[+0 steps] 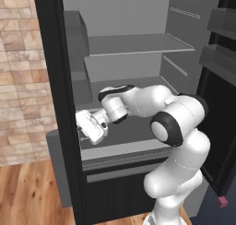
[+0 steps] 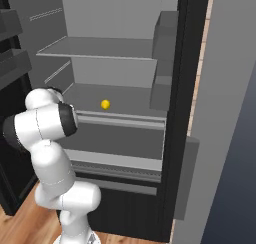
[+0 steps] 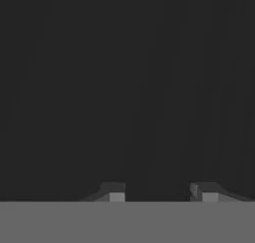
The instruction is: Retrieve a lemon from the fridge and place it on the cutting board with the fish.
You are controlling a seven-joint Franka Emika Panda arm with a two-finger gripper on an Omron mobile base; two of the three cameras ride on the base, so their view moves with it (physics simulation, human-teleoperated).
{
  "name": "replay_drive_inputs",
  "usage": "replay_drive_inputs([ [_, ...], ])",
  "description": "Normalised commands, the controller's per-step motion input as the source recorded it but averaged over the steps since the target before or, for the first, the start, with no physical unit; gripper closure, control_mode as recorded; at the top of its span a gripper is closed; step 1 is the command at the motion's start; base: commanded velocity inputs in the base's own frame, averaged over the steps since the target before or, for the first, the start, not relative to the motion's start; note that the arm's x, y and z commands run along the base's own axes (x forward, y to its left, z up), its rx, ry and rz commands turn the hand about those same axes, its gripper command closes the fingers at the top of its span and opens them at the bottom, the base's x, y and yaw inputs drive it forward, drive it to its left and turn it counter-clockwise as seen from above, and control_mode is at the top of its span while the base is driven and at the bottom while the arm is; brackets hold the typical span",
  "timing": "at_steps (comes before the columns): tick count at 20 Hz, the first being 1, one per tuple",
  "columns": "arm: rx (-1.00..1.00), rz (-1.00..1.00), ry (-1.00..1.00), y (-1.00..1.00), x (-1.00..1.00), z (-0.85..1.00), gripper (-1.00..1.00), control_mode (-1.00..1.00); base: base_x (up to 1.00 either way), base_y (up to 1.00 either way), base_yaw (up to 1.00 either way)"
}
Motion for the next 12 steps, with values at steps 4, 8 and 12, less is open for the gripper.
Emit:
replay_drive_inputs([
  [4, 0.0, -0.05, 0.0, 0.23, -0.01, 0.0, -1.0, -1.0, 0.0, 0.0, 0.0],
  [8, -0.01, -0.07, 0.0, 0.09, -0.13, 0.0, -1.0, -1.0, 0.0, 0.0, 0.0],
  [12, -0.07, -0.05, 0.0, -0.22, -0.05, 0.0, -1.0, -1.0, 0.0, 0.0, 0.0],
])
